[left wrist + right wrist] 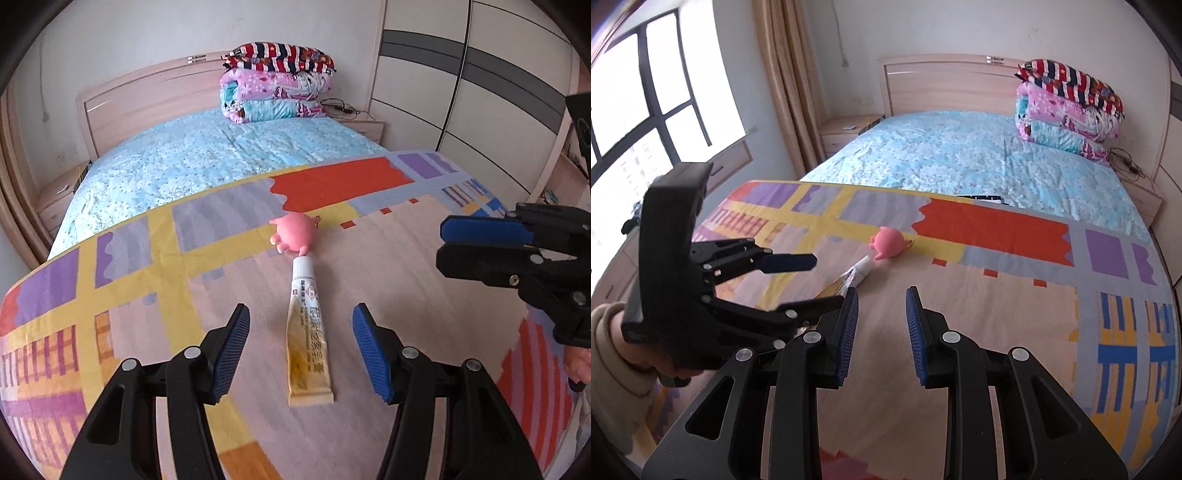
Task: Collect trash
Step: 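Grasp the yellow ointment tube with the left tool while the right tool grasps the pink toy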
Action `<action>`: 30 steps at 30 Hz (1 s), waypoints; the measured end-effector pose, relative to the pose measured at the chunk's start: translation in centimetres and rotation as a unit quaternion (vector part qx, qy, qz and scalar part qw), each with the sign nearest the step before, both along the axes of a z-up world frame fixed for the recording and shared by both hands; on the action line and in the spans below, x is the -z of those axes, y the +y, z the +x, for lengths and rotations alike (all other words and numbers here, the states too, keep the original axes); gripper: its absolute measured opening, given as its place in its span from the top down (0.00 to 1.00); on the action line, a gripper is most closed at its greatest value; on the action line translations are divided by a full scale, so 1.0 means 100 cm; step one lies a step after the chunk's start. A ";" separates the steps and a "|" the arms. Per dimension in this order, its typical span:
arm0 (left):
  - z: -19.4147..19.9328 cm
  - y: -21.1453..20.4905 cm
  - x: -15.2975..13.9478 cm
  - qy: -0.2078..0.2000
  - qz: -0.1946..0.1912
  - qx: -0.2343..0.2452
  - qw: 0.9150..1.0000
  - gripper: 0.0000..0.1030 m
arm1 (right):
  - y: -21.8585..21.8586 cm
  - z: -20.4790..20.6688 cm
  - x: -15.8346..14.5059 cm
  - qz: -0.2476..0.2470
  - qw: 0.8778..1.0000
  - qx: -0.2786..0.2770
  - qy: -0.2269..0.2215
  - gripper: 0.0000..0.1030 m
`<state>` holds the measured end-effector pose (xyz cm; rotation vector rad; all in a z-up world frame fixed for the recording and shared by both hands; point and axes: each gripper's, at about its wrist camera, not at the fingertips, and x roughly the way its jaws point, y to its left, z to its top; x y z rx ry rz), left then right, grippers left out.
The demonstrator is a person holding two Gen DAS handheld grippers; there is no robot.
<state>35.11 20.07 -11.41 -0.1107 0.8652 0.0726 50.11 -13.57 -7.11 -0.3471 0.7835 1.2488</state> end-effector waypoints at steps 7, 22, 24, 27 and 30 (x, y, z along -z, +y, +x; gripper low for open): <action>0.011 0.002 0.006 0.005 0.010 -0.003 1.000 0.72 | 0.016 0.010 0.008 -0.007 1.000 0.004 0.016 0.74; -0.023 0.019 -0.009 -0.015 0.006 -0.021 1.000 0.80 | 0.059 0.025 0.031 -0.014 0.997 0.041 0.071 0.57; -0.027 0.020 -0.013 -0.019 0.009 -0.019 1.000 0.80 | 0.063 0.024 0.034 -0.016 0.996 0.047 0.072 0.57; -0.033 0.022 -0.016 -0.023 0.010 -0.020 0.999 0.80 | 0.067 0.023 0.037 -0.019 0.996 0.052 0.068 0.57; -0.038 0.022 -0.017 -0.024 0.010 -0.024 0.999 0.80 | 0.073 0.024 0.037 -0.016 0.996 0.057 0.073 0.57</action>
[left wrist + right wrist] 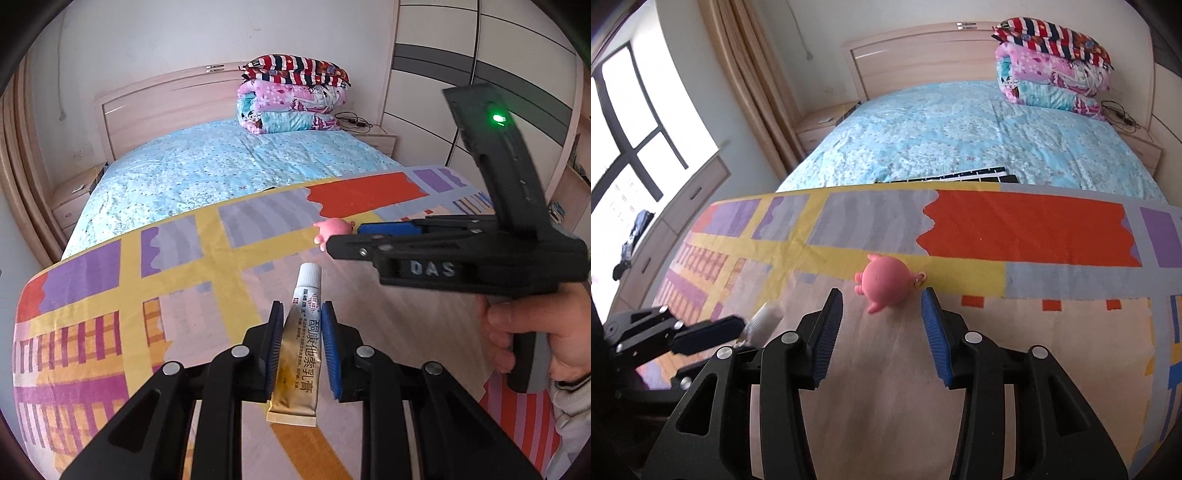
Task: Collect trash
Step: 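Grasp the yellow ointment tube with the left tool while the right tool grasps the pink toy, then carry the ointment tube and pink toy in both tools over the bin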
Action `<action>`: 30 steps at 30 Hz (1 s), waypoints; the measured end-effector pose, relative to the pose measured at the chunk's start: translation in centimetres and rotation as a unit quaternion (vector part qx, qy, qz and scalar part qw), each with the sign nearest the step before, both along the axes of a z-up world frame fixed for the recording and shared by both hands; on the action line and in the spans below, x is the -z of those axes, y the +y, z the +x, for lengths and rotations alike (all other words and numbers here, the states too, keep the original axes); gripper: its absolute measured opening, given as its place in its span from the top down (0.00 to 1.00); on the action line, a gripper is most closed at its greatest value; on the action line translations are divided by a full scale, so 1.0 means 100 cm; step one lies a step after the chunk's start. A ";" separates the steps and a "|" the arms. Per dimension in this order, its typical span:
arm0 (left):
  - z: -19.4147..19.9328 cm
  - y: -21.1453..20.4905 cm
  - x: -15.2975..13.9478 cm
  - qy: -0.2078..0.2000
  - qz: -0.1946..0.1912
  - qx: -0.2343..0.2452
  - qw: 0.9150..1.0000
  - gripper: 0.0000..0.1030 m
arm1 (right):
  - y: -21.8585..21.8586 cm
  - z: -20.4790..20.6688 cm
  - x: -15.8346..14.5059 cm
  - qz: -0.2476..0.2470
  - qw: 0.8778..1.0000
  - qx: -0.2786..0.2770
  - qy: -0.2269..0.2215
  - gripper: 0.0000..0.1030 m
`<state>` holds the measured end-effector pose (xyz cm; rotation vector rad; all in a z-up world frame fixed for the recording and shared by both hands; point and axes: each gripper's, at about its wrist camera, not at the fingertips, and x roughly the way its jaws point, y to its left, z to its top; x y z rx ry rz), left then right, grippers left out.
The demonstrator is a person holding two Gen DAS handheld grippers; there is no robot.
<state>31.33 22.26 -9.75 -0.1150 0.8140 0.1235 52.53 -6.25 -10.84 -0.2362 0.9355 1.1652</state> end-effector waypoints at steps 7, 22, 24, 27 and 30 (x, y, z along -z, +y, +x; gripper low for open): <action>-0.006 0.004 -0.004 -0.004 -0.018 -0.003 1.000 0.80 | 0.013 0.003 0.002 0.000 1.000 0.004 0.000 0.52; -0.031 -0.008 -0.025 -0.015 -0.009 -0.010 1.000 0.80 | -0.016 -0.008 -0.008 0.015 1.000 0.005 -0.012 0.73; -0.038 -0.014 -0.030 -0.019 -0.008 -0.010 1.000 0.80 | -0.026 -0.012 -0.013 0.017 1.000 0.004 -0.014 0.73; -0.050 -0.024 -0.038 -0.023 -0.004 -0.009 1.000 0.80 | -0.044 -0.019 -0.022 0.024 1.000 0.003 -0.016 0.73; -0.061 -0.034 -0.045 -0.026 -0.002 -0.006 1.000 0.80 | -0.064 -0.031 -0.033 0.030 0.999 -0.001 -0.028 0.73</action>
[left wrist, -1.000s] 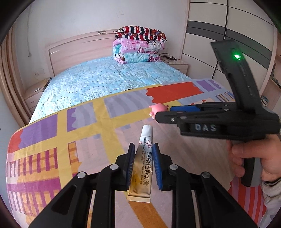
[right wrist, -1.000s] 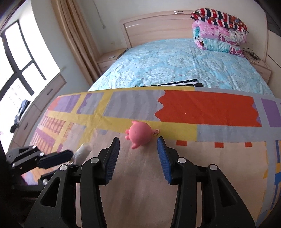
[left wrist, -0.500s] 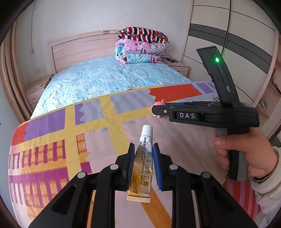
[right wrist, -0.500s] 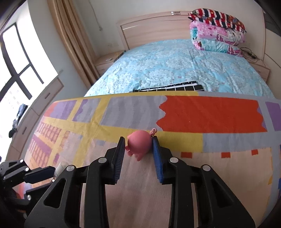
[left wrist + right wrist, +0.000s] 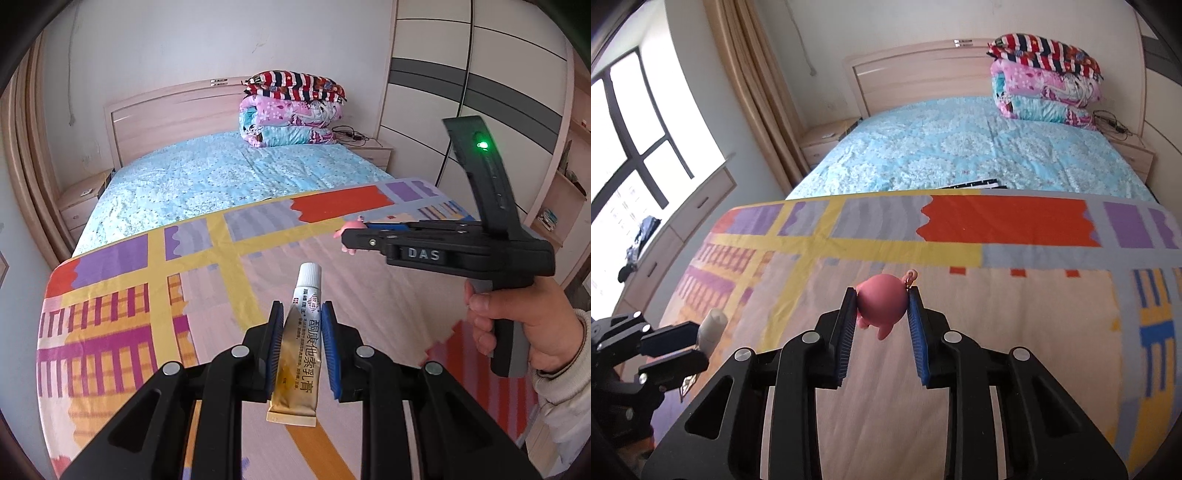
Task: Collect trash
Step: 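Carry the ointment tube and pink toy in both tools over the bin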
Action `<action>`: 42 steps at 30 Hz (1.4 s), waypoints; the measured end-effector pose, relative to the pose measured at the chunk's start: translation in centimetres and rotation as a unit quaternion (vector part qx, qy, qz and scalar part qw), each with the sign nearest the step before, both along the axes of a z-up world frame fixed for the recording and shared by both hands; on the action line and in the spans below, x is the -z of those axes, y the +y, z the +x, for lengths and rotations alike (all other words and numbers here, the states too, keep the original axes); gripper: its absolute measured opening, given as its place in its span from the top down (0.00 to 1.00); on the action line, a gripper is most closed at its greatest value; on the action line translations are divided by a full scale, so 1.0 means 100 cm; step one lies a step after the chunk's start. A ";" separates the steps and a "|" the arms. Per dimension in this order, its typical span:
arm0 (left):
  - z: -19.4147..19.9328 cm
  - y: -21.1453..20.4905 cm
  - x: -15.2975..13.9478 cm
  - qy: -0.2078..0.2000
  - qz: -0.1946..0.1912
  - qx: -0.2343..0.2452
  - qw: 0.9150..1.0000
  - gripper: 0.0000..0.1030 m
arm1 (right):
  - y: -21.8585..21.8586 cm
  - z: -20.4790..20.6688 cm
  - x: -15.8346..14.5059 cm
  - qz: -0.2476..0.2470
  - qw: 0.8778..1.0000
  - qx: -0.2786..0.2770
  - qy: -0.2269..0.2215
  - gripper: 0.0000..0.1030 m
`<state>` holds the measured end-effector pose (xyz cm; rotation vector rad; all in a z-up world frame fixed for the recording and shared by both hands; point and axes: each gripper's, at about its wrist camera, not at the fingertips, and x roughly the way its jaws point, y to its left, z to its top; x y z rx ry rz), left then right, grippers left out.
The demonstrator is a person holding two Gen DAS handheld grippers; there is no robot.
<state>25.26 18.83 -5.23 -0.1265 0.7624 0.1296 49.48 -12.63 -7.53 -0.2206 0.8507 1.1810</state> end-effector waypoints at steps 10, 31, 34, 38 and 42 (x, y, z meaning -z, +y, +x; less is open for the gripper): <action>-0.039 -0.038 -0.021 -0.012 0.010 0.004 1.000 0.80 | -0.055 -0.043 -0.024 0.013 0.999 -0.019 -0.027 0.73; -0.112 -0.105 -0.024 -0.033 0.001 0.024 0.999 0.80 | -0.161 -0.124 -0.043 0.040 0.996 -0.061 -0.045 0.73; -0.125 -0.117 -0.021 -0.037 0.003 0.028 0.999 0.80 | -0.175 -0.134 -0.036 0.047 0.996 -0.064 -0.029 0.73; -0.145 -0.132 -0.010 -0.041 -0.017 0.029 0.999 0.80 | -0.193 -0.149 -0.023 0.045 0.996 -0.069 -0.015 0.73; -0.164 -0.149 0.002 -0.042 -0.028 0.027 0.998 0.80 | -0.210 -0.163 -0.009 0.042 0.996 -0.081 0.009 0.73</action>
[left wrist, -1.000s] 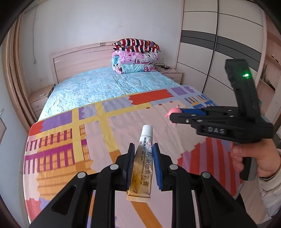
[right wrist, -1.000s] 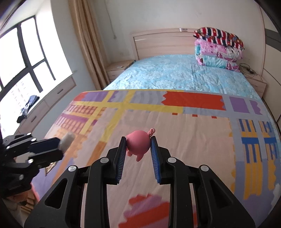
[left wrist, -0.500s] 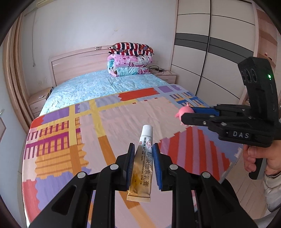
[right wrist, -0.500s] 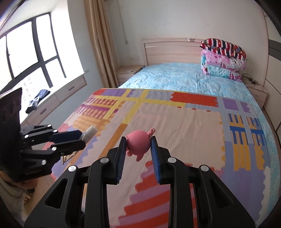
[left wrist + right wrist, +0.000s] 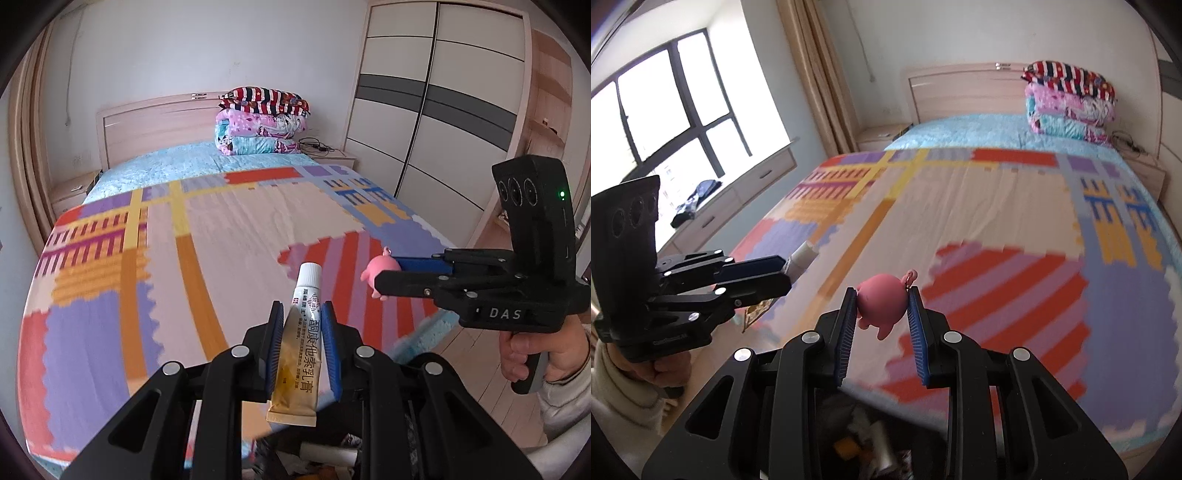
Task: Collect trash
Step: 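Carry the ointment tube and pink toy in both tools over the bin, then open the left tool over the bin while the right tool releases the pink toy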
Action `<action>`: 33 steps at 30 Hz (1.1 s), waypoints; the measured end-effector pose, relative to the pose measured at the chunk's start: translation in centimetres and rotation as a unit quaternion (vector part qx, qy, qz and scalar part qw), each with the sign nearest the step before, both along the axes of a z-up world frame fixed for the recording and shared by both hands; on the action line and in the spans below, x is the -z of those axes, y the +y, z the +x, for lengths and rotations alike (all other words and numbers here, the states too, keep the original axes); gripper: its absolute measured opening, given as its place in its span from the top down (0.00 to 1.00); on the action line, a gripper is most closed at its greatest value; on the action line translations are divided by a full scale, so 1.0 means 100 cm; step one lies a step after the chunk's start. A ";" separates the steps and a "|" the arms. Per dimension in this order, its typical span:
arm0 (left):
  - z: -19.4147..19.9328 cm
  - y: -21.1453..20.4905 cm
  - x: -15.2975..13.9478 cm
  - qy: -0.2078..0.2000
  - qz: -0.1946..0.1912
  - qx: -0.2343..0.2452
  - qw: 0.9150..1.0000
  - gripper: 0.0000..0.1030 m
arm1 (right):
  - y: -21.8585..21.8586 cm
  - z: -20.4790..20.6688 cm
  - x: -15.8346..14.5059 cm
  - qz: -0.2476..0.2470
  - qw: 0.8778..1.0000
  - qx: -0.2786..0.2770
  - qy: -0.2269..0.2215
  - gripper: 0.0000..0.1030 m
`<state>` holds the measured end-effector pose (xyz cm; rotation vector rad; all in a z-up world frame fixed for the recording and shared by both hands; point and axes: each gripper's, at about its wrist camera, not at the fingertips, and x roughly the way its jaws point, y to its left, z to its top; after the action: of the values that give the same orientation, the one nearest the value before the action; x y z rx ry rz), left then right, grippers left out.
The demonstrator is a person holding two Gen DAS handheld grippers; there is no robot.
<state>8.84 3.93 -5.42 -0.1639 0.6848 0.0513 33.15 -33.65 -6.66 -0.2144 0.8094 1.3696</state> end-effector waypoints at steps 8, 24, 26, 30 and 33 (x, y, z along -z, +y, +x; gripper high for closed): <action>-0.033 -0.019 0.024 0.008 -0.041 0.013 0.999 0.80 | -0.030 -0.042 0.034 -0.033 0.999 -0.023 -0.025 0.73; -0.040 -0.053 0.146 0.150 -0.083 0.032 0.985 0.80 | -0.032 -0.082 0.143 -0.131 0.989 -0.044 0.055 0.73; -0.038 -0.053 0.159 0.167 -0.085 0.026 0.982 0.80 | -0.029 -0.084 0.153 -0.149 0.987 -0.042 0.052 0.73; -0.035 -0.051 0.181 0.198 -0.080 0.007 0.977 0.80 | -0.024 -0.091 0.168 -0.176 0.982 -0.045 0.051 0.73; -0.033 -0.051 0.195 0.217 -0.083 -0.007 0.973 0.80 | -0.021 -0.091 0.182 -0.199 0.978 -0.043 0.051 0.73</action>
<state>5.52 -1.13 -24.94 -0.3232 1.1263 0.0442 24.08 -35.80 -24.81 -0.4996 1.1702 1.2965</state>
